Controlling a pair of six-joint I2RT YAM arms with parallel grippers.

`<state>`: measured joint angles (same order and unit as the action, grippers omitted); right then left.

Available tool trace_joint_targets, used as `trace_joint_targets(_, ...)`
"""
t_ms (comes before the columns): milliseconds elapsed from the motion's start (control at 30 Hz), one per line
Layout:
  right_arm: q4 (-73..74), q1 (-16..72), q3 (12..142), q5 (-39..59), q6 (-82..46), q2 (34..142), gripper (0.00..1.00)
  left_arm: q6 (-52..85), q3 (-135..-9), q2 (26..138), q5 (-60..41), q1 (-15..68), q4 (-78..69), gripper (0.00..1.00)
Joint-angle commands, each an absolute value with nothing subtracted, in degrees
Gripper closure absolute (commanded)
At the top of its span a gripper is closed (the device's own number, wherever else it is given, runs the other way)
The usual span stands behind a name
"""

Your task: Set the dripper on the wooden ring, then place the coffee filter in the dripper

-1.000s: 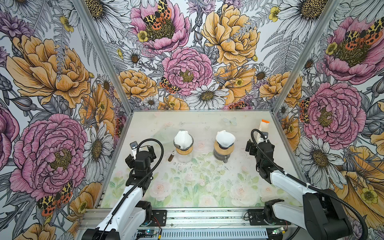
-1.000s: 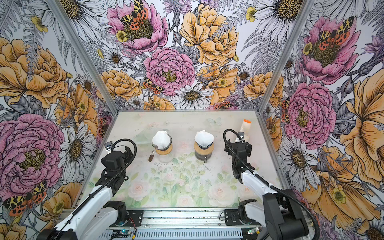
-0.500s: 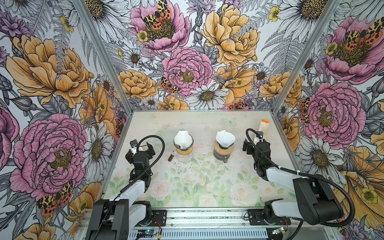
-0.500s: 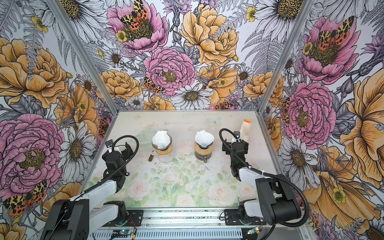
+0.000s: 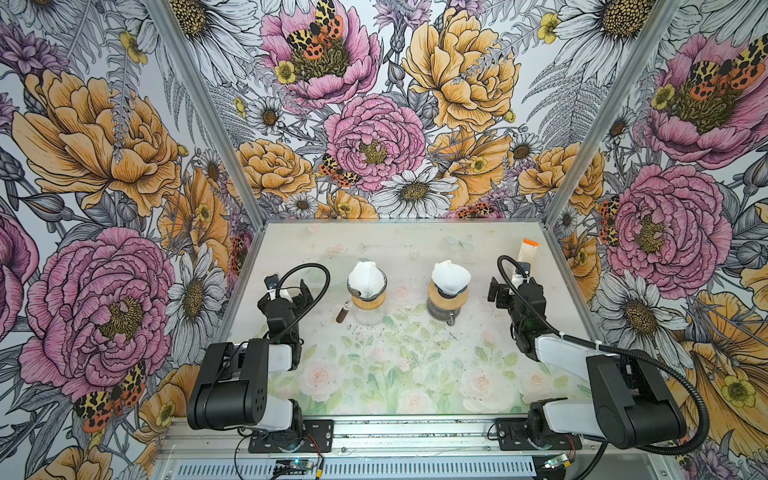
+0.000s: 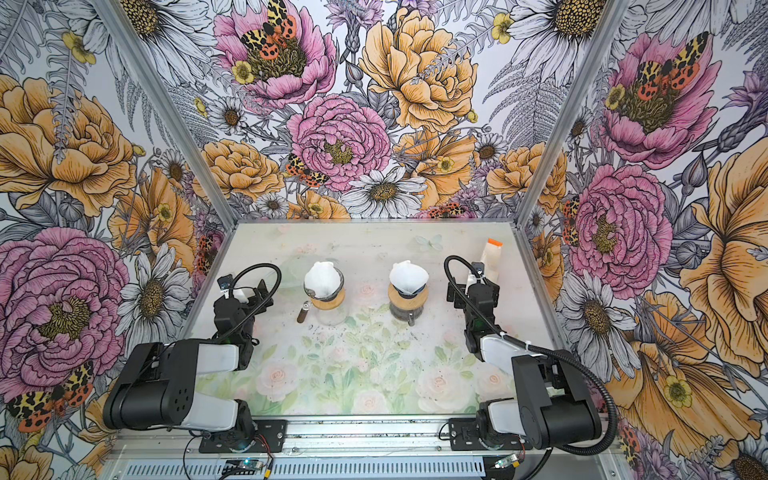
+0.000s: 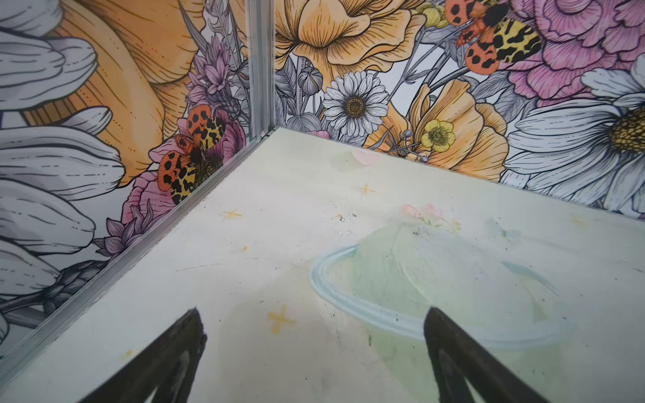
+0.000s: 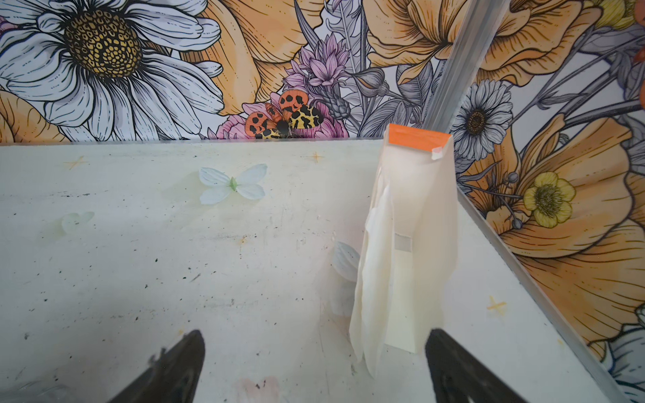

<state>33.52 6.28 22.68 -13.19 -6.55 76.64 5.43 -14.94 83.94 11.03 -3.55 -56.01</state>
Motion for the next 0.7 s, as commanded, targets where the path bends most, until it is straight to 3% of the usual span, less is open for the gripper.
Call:
trace_joint_targets(0, 33.75, 5.77, 23.82, -12.26, -7.32, 76.88, 0.01, 4.17, -14.19, 89.54, 8.79, -3.05, -68.63, 0.01)
trace_joint_targets(333, 37.59, 5.58, 21.97, -15.02, -3.41, 75.45, 0.0, 3.32, -17.18, 88.76, 7.82, -2.64, -61.91, 0.01)
trace_joint_targets(667, 50.19, 1.35, 21.35, -9.55, -3.07, 86.23, 0.0, 2.9, -18.35, 88.86, 8.96, -1.87, -60.08, 0.01)
